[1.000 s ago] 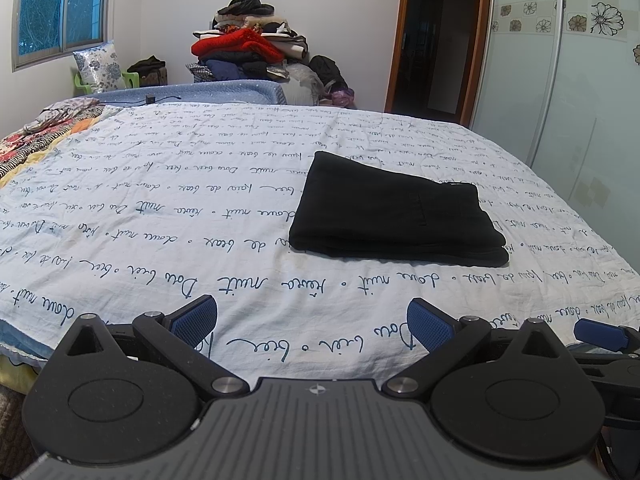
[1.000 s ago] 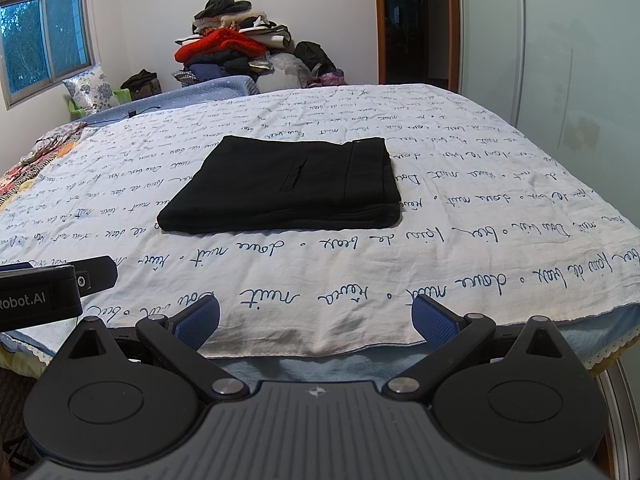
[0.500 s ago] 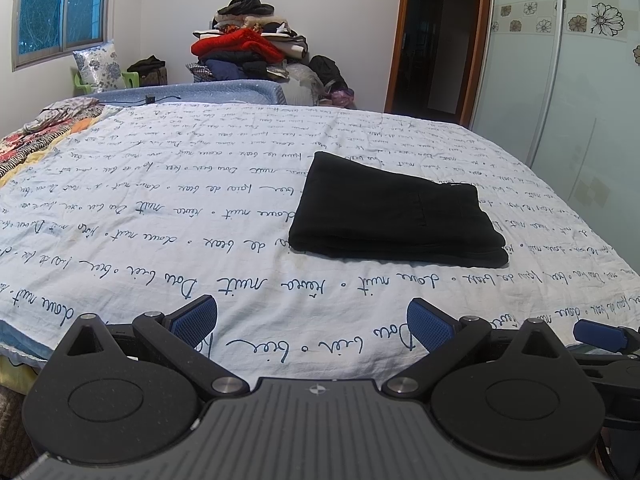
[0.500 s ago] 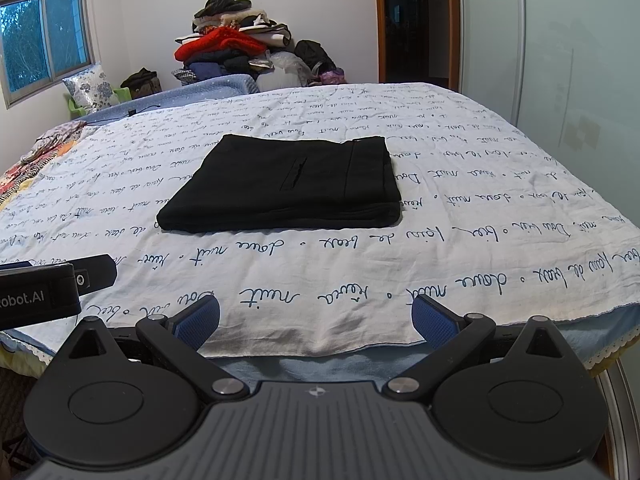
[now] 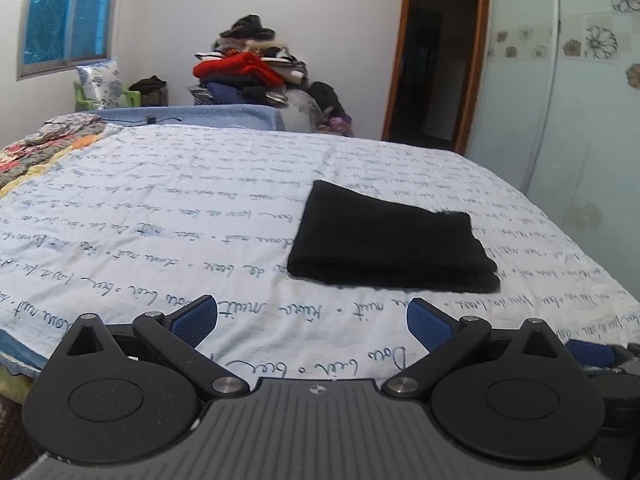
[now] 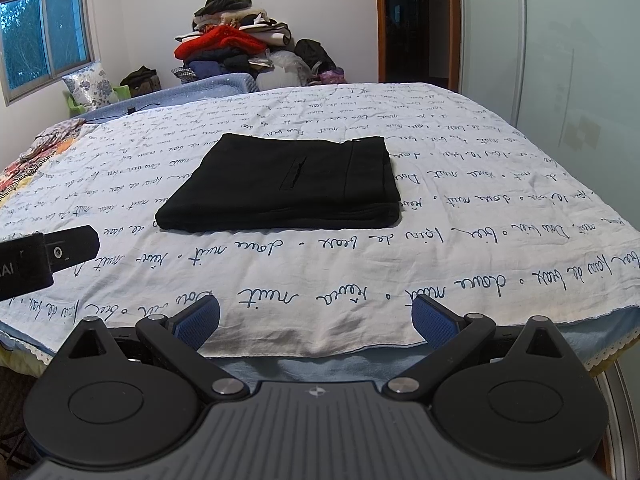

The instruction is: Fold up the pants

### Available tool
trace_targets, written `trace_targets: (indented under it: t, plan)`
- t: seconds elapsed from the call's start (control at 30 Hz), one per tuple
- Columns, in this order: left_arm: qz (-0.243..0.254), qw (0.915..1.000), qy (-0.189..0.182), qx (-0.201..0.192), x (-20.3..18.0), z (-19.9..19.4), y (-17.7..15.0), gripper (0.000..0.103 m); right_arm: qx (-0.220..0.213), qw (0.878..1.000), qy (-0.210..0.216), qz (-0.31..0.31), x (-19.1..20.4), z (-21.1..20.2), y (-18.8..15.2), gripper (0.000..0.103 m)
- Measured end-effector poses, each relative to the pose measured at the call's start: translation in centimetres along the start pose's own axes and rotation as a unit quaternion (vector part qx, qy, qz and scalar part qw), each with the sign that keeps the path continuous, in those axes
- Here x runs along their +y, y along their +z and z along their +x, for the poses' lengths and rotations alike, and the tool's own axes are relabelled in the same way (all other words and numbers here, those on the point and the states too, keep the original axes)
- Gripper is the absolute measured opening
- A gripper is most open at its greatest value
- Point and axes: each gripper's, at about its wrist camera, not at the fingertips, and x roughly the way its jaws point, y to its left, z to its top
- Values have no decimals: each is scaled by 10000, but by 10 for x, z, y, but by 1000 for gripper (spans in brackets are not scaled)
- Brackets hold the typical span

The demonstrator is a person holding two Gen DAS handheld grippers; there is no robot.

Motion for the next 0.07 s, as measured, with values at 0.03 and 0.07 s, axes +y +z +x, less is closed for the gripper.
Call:
trace_targets:
  t: [0.03,0.07]
  plan:
    - [-6,9999,-111,40,1,0,0,102,3,10000,1,4,-1,0,0,103]
    - [-4,9998,-156,87,0,1,0,102,5,10000,0,8,-1,1,1,103]
